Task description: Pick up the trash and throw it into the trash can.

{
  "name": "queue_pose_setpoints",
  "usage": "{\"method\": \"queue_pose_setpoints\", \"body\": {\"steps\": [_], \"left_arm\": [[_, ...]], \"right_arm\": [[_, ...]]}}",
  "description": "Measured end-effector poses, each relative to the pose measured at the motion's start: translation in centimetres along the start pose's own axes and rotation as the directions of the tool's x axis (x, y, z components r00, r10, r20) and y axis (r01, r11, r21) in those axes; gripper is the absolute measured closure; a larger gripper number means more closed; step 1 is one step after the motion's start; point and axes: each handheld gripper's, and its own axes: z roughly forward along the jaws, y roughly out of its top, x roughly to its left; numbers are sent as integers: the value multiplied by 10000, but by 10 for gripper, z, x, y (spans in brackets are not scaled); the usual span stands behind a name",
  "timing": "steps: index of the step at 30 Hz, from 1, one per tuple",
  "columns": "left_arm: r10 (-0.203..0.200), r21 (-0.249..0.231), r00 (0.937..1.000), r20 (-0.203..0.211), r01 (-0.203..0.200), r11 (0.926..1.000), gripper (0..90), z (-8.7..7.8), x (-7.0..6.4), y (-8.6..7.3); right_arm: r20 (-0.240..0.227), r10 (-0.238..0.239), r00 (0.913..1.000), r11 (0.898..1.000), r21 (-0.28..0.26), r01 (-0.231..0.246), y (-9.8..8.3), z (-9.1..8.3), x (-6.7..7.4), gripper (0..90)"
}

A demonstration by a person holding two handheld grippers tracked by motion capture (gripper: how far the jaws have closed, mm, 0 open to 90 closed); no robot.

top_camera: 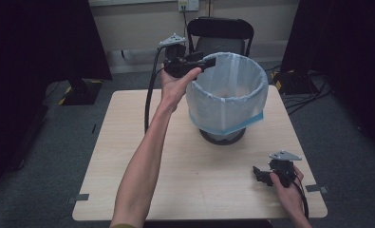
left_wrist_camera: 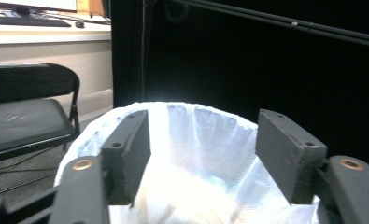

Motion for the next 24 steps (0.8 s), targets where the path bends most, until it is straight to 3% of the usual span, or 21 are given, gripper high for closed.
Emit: {"method": "queue_pose_setpoints", "body": {"steps": [7,15,24], "left_arm": [[-75,162,9998,-157,77,9998,265,-13,2,-6],[-82,-75,9994,-347,79,9999,199,-37,10,-12],[159,38,9985,-519,-157,9999,157,-57,12,-22]], "right_arm": [[-8,-1,10000,10000,3,1,0,0,0,111],[-8,-7,10000,10000,4,7,0,0,0,111],[-7,-8,10000,10000,4,8,0,0,0,111]]}}
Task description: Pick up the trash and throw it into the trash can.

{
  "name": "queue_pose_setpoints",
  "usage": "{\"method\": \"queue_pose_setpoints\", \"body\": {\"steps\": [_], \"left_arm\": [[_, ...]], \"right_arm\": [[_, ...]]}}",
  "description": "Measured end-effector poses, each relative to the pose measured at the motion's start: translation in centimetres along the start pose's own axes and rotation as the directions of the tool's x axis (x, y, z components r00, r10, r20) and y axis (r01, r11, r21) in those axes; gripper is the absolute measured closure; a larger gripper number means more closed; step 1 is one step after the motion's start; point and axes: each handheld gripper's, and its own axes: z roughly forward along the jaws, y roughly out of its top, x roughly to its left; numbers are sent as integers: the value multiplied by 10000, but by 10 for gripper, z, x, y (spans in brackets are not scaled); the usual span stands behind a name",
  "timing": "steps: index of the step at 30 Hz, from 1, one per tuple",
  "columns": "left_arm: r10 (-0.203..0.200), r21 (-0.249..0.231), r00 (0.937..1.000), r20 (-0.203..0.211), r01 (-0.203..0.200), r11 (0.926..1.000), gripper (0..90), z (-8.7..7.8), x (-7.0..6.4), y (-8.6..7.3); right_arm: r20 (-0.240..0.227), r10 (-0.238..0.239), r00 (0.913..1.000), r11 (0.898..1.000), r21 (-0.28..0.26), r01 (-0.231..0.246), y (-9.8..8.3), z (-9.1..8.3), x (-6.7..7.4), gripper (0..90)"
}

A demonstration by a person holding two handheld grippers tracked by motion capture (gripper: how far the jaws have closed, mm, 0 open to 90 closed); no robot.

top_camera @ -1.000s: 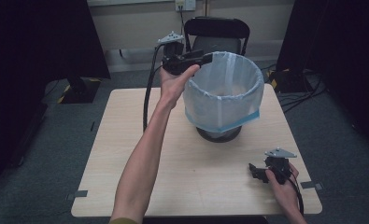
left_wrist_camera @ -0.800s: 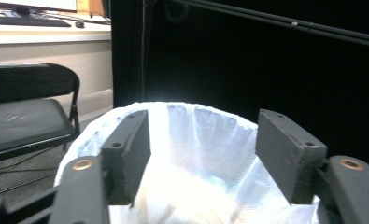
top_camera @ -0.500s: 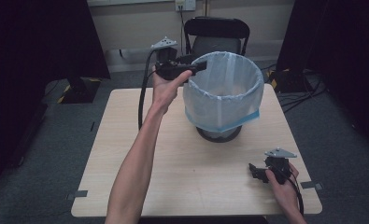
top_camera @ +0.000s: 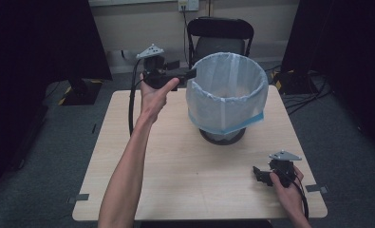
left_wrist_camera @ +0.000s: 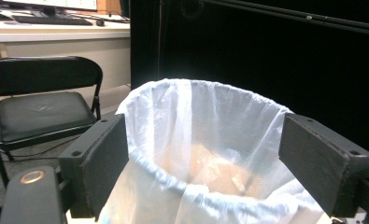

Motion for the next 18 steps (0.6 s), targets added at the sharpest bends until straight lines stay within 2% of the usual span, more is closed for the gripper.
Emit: {"method": "queue_pose_setpoints", "body": {"steps": [3,10,12,18], "left_arm": [[-2,45,10000,-57,2,10000,157,-5,0,-4],[-15,168,10000,-2,15,9999,157,-26,1,-27],[98,165,9993,-360,-92,9998,158,-35,-2,-34],[302,159,9982,-518,-294,9994,158,-52,-5,-39]], "right_arm": [[1,0,10000,10000,1,0,0,0,0,111],[1,0,10000,10000,0,0,0,0,0,111],[1,-14,10000,10000,5,14,0,0,0,111],[1,-13,10000,10000,6,13,0,0,0,111]]}}
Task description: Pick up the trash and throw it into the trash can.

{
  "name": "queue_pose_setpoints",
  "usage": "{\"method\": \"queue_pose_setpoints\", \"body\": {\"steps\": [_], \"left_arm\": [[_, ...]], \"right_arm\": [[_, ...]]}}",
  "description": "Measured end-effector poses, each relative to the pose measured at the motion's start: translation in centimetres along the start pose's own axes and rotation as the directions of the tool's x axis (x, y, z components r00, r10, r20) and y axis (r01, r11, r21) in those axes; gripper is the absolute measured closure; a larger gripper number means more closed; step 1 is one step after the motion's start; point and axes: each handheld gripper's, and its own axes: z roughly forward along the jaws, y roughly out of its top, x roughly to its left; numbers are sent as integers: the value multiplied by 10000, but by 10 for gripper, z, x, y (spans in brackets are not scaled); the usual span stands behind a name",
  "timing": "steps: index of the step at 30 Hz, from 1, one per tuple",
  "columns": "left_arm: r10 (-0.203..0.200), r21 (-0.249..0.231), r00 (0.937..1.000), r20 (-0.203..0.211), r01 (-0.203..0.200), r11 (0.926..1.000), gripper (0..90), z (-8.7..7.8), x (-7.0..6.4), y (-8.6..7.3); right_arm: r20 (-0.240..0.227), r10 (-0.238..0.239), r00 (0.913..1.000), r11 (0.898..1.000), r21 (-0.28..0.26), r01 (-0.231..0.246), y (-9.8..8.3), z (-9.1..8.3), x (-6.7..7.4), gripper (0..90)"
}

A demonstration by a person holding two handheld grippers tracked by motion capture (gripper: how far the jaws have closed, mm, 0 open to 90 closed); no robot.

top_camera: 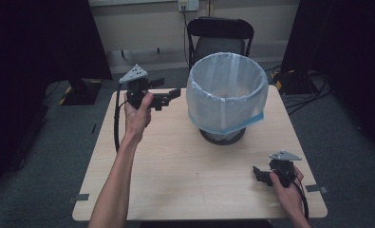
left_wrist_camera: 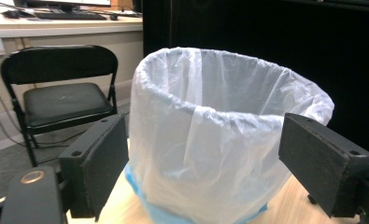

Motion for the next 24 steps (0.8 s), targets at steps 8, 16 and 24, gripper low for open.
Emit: {"method": "queue_pose_setpoints", "body": {"steps": [8,16,24], "left_arm": [[15,-145,9994,-356,-20,9999,159,-30,3,-12],[448,457,9968,-664,-418,9981,162,-54,5,-42],[488,1047,9942,-958,-387,9938,198,-80,7,-68]], "right_arm": [[-1,14,10000,10000,-4,-14,0,0,0,110],[-1,14,10000,10000,-6,-14,0,0,0,111],[-1,17,10000,10000,-5,-17,0,0,0,111]]}}
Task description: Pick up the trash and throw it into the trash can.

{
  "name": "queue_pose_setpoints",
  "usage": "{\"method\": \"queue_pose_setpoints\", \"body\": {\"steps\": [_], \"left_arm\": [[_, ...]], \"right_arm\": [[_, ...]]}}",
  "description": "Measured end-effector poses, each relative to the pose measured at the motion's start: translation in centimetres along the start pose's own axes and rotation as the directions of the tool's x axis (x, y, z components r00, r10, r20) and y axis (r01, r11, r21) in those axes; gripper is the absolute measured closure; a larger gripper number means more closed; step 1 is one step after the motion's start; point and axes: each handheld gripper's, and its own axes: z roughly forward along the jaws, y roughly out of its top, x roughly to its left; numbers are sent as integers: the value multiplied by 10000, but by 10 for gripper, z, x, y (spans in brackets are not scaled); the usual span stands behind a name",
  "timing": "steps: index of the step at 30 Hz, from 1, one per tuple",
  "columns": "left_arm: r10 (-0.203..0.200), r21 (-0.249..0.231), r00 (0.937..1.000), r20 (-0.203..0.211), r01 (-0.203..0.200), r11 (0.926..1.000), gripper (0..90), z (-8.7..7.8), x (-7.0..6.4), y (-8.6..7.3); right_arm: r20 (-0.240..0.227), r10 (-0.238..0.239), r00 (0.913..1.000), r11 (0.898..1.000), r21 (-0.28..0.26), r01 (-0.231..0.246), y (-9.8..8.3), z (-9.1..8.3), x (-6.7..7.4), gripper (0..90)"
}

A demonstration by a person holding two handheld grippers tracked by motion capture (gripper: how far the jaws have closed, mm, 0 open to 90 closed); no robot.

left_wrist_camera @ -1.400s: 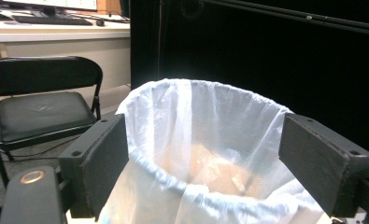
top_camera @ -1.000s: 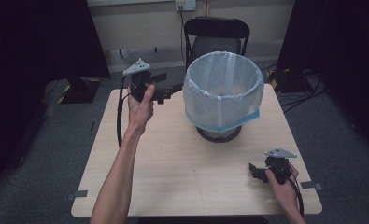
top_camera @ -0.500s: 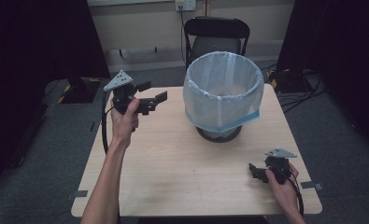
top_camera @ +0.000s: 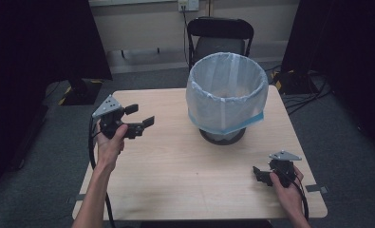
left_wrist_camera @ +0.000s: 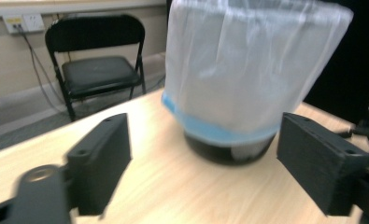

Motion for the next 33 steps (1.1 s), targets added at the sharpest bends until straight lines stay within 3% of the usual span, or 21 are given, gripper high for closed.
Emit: {"method": "queue_pose_setpoints", "body": {"steps": [6,9,10,13,16,17,19,21,23,25,26,29,33], "left_arm": [[-81,368,9992,-384,95,9993,186,-10,0,-27],[-212,578,9990,-387,234,9981,185,-13,-1,-44],[-518,613,9982,-300,536,9967,182,-14,-1,-56],[-476,856,9975,-524,519,9950,172,-17,-4,-69],[-763,1066,9962,-430,805,9910,159,-20,-5,-90],[-763,1066,9962,-430,805,9910,159,-20,-5,-90],[-1167,1104,9930,-188,1180,9869,160,-22,-2,-101],[-1304,1521,9880,-824,1418,9781,163,-23,0,-116],[-1604,1685,9811,-1082,1772,9696,173,-22,3,-128],[-1673,2004,9796,-1115,1870,9617,173,-22,4,-139],[-1673,2004,9796,-1115,1870,9617,172,-22,4,-139],[-1490,2500,9778,-1471,1825,9509,165,-20,3,-153],[-1628,2821,9716,-1719,2069,9368,165,-19,-3,-167]], "right_arm": [[-1,-2,10000,10000,-1,2,0,0,0,111],[-1,-4,10000,10000,0,4,0,0,0,111],[0,-2,10000,10000,0,2,0,0,0,111],[-1,-21,10000,10000,4,21,0,0,0,111],[-1,-3,10000,10000,-2,3,0,0,0,111],[-1,-3,10000,10000,-2,3,0,0,0,111],[-1,-4,10000,10000,-1,4,0,0,0,111],[-1,-4,10000,10000,-1,4,0,0,0,111],[-1,-21,10000,10000,5,21,0,0,0,111],[0,-4,10000,10000,-2,4,0,0,0,111],[0,-4,10000,10000,-2,4,0,0,0,111],[-2,-3,10000,10000,-1,3,0,0,0,110],[-1,-19,10000,10000,4,19,0,0,0,111]]}}
